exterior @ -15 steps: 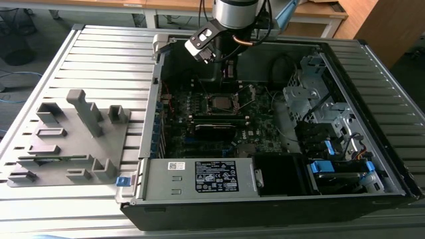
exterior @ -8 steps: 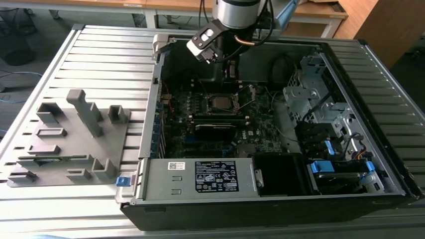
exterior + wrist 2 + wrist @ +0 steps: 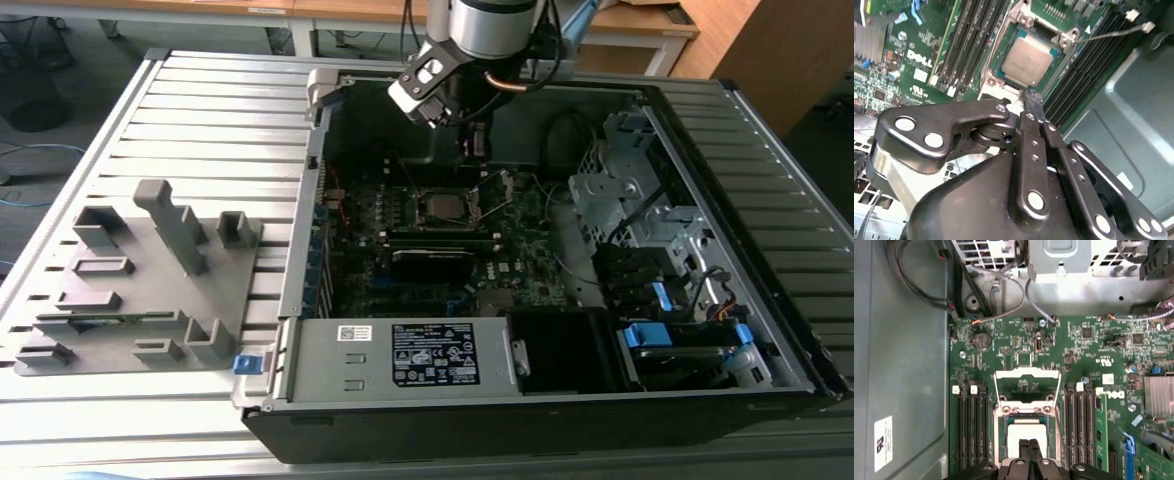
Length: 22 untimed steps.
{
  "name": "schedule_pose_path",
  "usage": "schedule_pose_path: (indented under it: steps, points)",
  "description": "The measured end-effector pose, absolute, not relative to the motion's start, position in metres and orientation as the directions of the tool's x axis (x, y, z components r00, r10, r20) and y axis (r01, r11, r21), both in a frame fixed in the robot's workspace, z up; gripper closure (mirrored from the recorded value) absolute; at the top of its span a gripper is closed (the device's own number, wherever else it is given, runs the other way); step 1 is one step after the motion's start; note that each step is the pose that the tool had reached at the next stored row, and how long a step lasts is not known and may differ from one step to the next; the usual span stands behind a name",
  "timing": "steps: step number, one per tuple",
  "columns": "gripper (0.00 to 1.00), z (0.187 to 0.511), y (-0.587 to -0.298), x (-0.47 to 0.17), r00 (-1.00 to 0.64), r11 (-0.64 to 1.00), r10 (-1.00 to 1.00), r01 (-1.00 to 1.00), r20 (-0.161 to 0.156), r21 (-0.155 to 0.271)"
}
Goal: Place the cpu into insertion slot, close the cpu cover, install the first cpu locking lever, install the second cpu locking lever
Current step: 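Close the cpu cover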
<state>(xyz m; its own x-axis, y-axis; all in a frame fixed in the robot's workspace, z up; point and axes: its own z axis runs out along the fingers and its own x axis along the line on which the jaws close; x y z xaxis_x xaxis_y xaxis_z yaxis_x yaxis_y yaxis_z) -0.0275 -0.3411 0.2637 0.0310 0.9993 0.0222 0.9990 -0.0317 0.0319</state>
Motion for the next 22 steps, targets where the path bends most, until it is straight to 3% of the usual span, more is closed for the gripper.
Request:
schedule_pose_path:
  steps: [22]
  points:
    - [0.89,0.263,-0.341,0.020,0.031,-0.032,0.999,0.999,0.022,0.032]
